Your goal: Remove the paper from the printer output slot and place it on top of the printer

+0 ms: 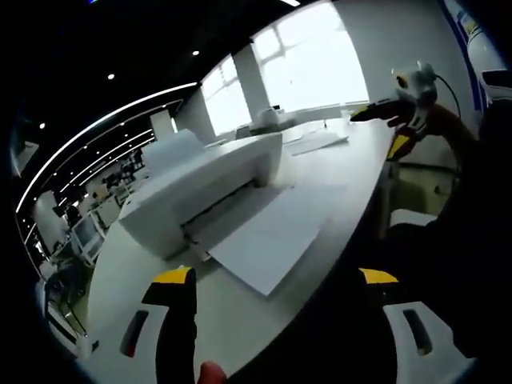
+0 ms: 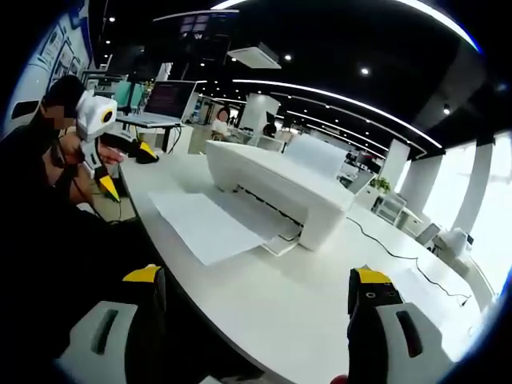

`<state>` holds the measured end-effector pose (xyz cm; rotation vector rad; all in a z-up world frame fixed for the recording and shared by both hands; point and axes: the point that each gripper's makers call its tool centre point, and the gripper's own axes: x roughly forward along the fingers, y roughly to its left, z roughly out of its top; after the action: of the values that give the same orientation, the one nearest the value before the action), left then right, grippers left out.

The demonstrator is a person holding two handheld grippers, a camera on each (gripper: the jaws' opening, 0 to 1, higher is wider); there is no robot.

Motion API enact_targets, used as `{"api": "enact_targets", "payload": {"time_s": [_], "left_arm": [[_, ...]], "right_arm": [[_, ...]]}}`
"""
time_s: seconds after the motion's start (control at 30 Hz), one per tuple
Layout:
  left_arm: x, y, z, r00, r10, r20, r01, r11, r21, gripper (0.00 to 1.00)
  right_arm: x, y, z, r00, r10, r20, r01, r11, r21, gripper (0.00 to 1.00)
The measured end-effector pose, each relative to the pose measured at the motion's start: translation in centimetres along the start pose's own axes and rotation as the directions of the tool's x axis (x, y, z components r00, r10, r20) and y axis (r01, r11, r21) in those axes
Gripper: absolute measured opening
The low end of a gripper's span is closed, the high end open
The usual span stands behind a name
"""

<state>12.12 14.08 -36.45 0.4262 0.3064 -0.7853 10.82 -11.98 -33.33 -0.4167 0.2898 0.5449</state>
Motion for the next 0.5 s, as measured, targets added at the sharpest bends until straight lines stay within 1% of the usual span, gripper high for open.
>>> {"api": "enact_targets", "payload": {"time_s": [0.5], "left_arm": [[0.34, -0.41, 0.02, 1.000, -0.011, 0.000, 0.011, 1.000, 0.002, 0.83]], "right_arm": [[0.10, 0.02, -0.10, 1.000, -0.003, -0.005, 0.003, 1.000, -0.006, 0.90]]}}
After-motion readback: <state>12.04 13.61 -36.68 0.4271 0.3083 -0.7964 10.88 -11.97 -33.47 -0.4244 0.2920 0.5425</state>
